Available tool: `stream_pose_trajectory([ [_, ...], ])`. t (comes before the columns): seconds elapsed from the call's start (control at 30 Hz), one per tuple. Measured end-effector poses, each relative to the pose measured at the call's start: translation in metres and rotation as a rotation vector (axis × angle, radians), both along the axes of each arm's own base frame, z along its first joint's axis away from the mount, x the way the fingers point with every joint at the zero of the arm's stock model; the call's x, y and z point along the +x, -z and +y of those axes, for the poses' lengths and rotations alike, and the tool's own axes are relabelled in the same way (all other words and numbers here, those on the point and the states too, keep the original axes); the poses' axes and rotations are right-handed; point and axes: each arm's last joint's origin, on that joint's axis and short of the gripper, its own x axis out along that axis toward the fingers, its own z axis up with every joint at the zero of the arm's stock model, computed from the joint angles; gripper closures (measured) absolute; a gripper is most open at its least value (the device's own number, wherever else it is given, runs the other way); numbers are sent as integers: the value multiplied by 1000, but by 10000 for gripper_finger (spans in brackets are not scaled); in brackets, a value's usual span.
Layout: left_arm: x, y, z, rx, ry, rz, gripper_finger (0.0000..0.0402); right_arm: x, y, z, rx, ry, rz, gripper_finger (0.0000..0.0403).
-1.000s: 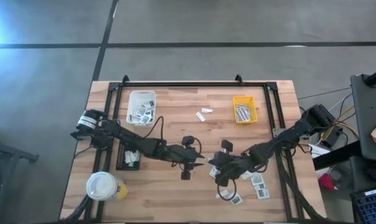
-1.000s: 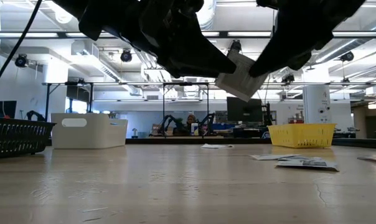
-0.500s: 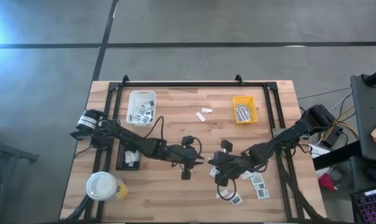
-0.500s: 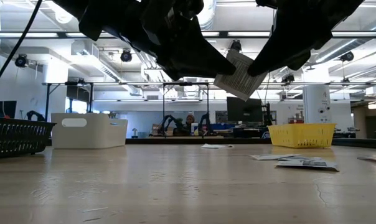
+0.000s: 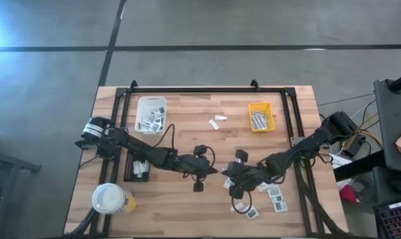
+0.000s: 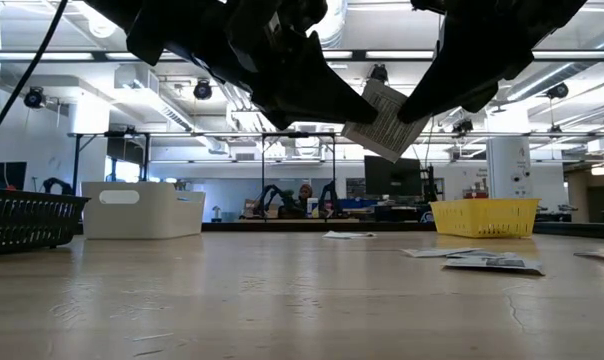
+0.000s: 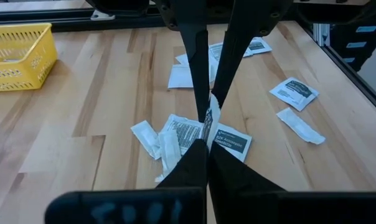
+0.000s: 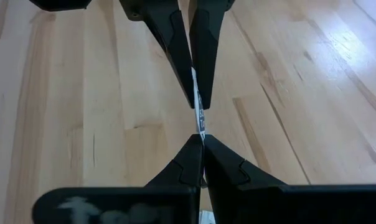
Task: Pick & Place First Aid Supplies
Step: Put the gray towelette pack into the white bin
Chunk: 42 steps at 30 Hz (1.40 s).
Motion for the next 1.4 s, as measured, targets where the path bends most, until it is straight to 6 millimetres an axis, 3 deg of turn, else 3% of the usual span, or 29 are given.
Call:
stream_pose_trajectory([
  [0.4, -3, 3, 2, 23, -22, 59, 401, -2, 1, -1, -13, 4, 26, 306],
  [0.63, -22, -15, 11, 81, -168, 142, 401, -14, -1, -7, -8, 39, 111, 274],
  [1.07, -89, -63, 40, 226, -569, 274, 401, -21, 0, -3, 83, 27, 169, 291],
  [1.4, -135, -73, 62, 312, -954, 283, 401, -24, 0, 3, 84, 7, 166, 318],
])
